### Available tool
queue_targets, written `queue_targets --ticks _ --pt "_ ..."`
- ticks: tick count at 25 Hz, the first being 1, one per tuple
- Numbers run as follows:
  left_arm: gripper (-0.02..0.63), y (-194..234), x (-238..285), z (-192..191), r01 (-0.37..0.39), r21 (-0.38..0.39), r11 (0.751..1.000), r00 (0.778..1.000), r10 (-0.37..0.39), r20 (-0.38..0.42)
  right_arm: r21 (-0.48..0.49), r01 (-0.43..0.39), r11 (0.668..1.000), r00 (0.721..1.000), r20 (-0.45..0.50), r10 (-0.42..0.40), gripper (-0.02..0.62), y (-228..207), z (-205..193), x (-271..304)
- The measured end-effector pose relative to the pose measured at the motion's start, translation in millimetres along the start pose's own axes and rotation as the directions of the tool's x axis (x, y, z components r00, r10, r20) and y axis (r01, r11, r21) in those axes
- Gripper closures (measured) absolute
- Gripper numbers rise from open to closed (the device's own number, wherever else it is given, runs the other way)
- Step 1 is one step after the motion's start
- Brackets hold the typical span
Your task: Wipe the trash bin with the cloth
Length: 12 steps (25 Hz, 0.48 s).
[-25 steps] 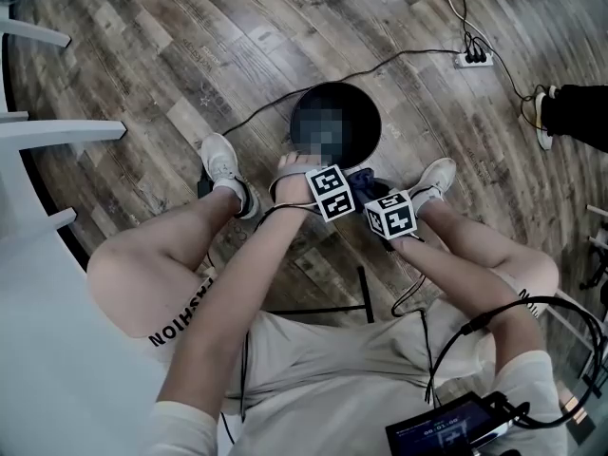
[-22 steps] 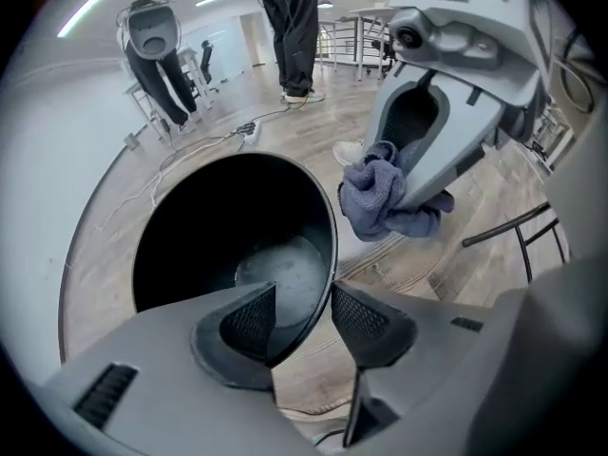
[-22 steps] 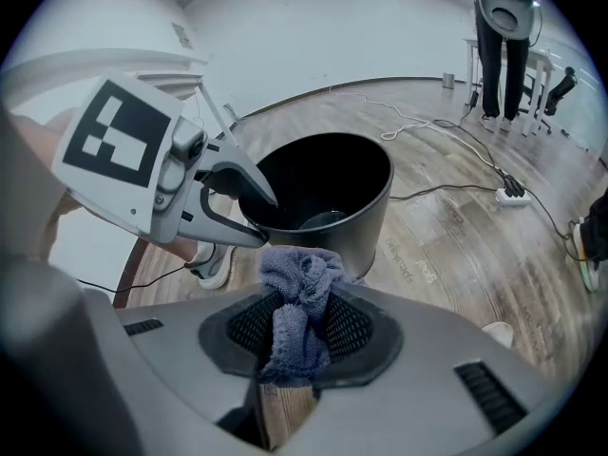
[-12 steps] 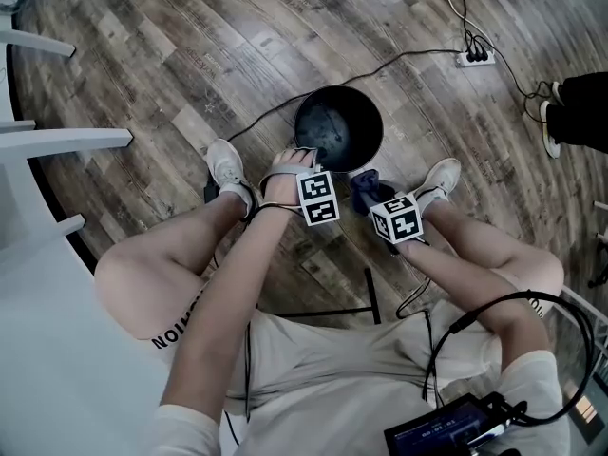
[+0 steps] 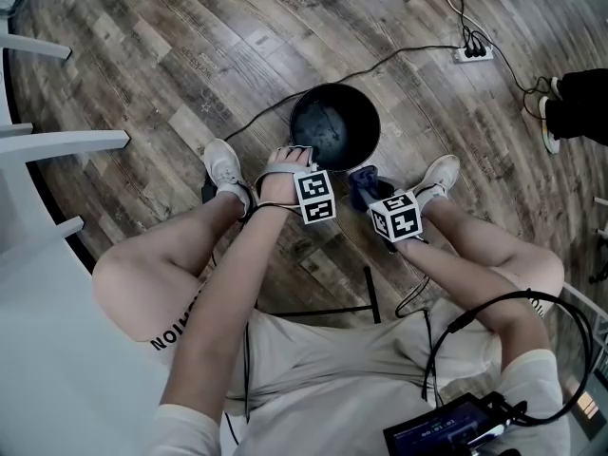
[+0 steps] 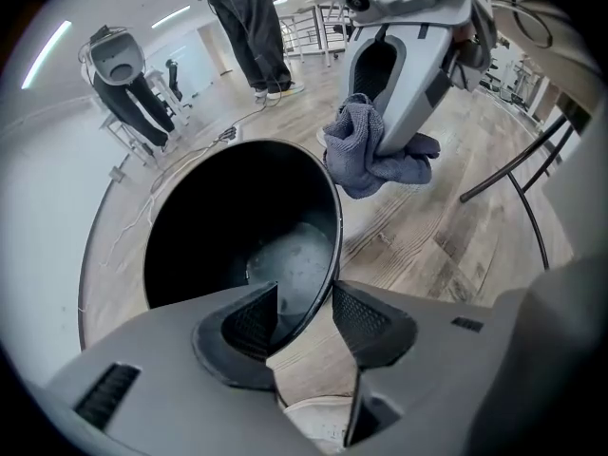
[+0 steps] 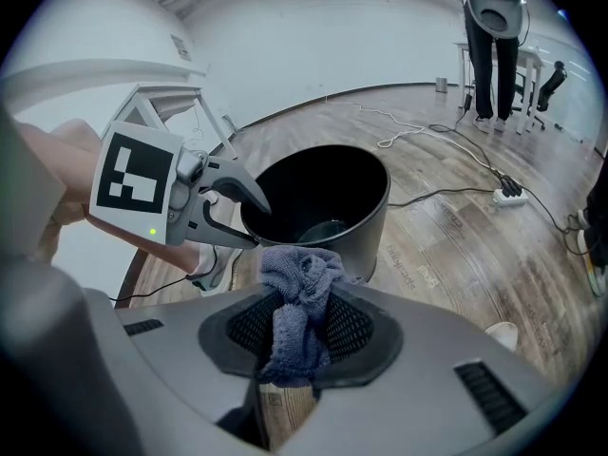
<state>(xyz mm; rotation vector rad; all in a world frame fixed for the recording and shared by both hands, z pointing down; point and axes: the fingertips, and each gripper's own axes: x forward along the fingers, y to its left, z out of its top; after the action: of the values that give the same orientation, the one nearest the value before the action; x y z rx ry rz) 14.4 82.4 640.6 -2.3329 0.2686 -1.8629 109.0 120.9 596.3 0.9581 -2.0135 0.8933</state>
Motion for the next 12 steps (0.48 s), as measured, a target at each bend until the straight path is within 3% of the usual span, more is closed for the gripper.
queue_targets --ticks 12 --pt "0.417 -1.5 -0.6 3.5 0.008 -0.057 0.998 1.000 -0.009 -0.019 -0.017 -0.002 1.000 1.000 0.016 0.002 0.492 4.7 5.5 0.5"
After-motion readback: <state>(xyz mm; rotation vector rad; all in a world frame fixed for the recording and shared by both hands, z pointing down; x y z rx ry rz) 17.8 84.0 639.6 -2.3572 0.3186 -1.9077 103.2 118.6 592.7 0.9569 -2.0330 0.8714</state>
